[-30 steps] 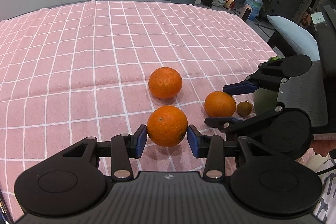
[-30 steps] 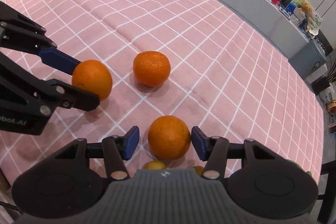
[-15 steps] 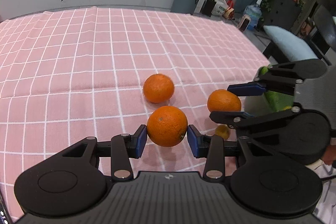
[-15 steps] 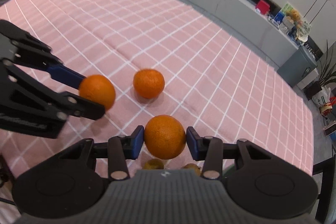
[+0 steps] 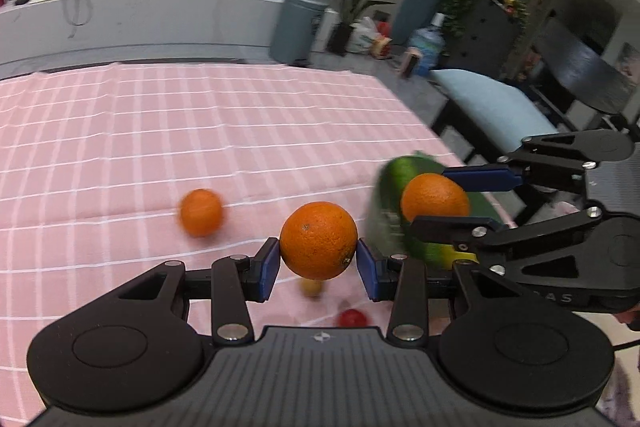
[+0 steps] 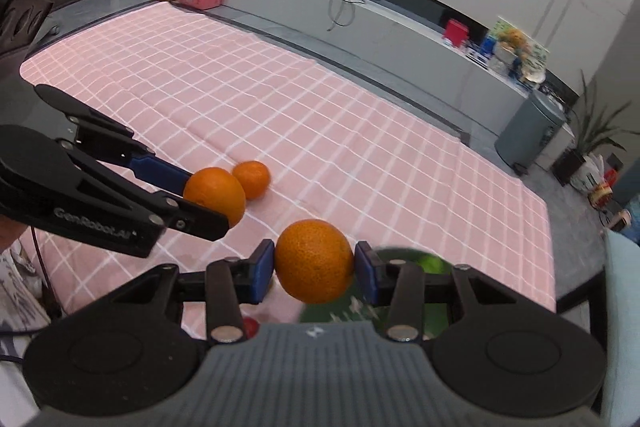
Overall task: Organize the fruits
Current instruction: 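Carry both oranges over the green colander and open both tools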
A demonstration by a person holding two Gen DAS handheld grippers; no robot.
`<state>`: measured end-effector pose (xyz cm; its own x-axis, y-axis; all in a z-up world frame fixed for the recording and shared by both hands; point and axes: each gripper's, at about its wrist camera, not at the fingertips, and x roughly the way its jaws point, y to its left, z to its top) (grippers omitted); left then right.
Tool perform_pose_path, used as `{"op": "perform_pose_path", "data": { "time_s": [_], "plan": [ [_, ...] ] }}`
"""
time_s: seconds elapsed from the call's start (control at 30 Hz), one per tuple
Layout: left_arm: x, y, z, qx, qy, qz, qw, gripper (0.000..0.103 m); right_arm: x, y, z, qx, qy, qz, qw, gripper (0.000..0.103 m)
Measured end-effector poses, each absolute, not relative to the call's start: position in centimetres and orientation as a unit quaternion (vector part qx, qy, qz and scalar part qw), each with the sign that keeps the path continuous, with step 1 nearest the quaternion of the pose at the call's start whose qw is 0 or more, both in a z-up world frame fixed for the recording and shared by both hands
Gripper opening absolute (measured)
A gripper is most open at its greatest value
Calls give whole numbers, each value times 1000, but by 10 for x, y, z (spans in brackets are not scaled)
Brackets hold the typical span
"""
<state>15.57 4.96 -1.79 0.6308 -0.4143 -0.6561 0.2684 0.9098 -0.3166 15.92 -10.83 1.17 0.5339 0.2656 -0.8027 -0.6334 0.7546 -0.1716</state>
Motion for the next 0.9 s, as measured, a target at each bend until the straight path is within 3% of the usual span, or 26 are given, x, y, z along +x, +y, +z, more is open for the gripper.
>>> {"op": "perform_pose_path", "data": {
  "time_s": [0.5,0.9],
  "plan": [
    [170,-46,-17,-31,409,-266,872,47,143,-188,-1,-220,448,206,842,41],
    [183,-77,-40,-5,450,-273,850,47,150,-212,-28,-205,483,195,829,41]
  ]
}}
